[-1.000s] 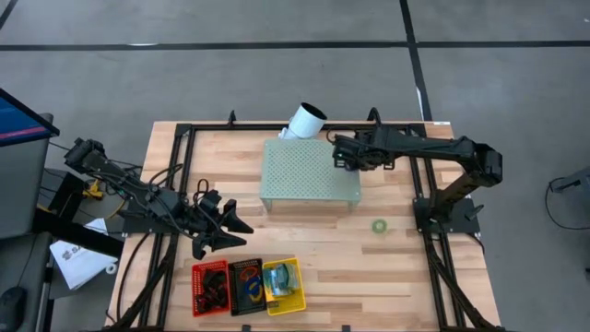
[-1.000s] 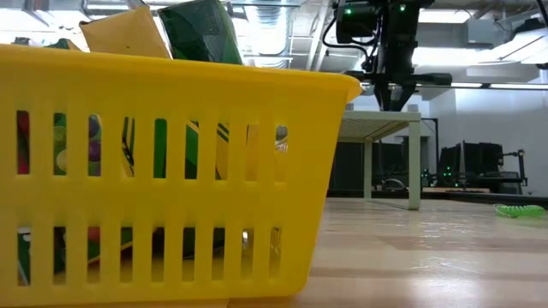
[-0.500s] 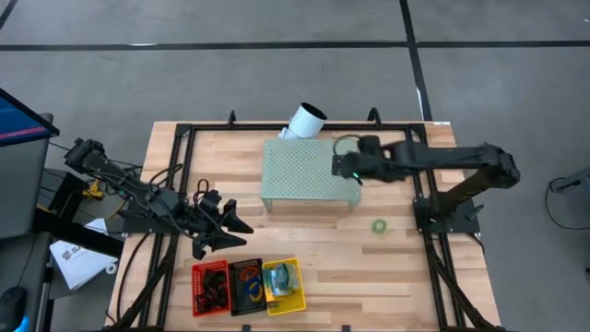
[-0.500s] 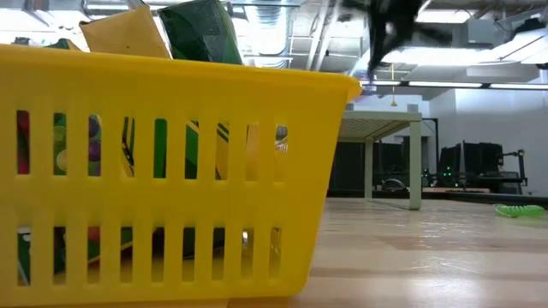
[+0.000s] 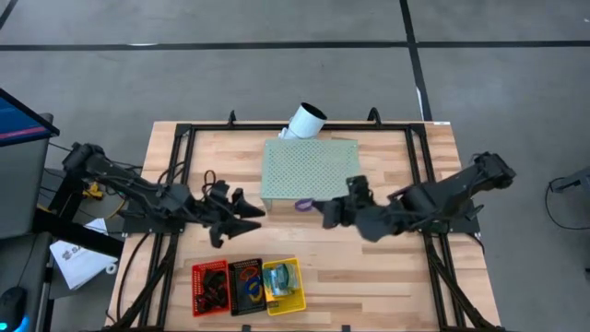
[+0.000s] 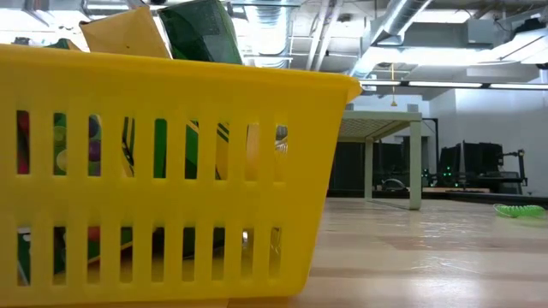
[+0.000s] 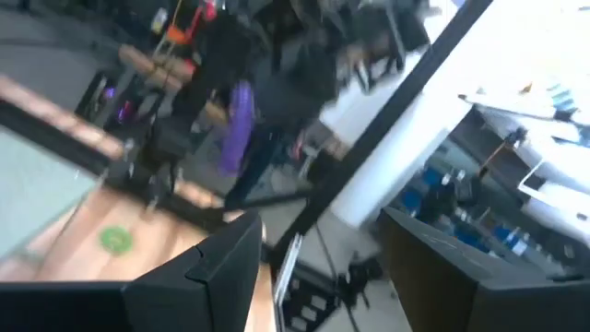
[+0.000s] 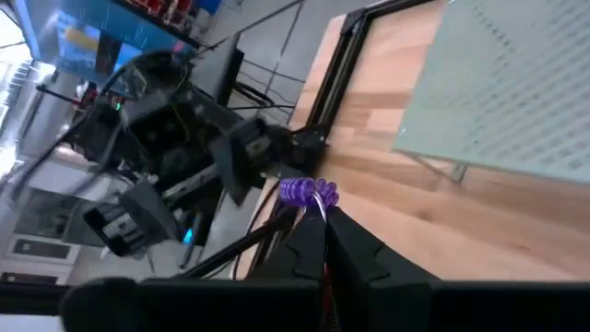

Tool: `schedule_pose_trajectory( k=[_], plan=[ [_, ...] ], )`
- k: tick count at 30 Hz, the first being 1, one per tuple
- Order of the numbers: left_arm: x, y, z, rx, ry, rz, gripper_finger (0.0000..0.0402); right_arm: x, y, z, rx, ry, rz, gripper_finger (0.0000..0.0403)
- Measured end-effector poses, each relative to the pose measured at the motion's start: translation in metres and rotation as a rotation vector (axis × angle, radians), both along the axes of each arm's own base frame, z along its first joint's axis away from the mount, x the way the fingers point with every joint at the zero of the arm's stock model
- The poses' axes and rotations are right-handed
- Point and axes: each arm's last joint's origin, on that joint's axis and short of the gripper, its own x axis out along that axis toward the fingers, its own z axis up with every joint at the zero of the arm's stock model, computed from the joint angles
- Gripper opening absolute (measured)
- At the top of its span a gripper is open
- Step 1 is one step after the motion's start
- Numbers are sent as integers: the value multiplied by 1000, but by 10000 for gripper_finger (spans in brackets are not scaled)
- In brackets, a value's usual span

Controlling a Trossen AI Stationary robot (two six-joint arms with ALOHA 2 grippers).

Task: Pick & Place Office Desk Supplies
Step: Put the violet spring keychain into the black bin

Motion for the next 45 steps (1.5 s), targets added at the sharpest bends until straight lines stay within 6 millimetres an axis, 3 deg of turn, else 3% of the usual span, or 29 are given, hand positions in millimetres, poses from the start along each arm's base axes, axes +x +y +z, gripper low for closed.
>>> schedule_pose_trajectory(
  k=[5,13,20,36,45],
  plan=[
    [22,1,-1,33,-4,21,215,27,12,2,-8,-6,-3,0],
    [43,-3,-3,66,-31,42,185,55,9,12,-30,-7,39,0],
    [40,1,3,90,-59,147,172,54,10,16,-41,-11,51,0],
    [41,16,6,142,-64,227,208,50,24,18,-30,-36,86,0],
    [41,12,7,143,-87,90,202,49,26,19,-31,-39,88,0]
  ],
)
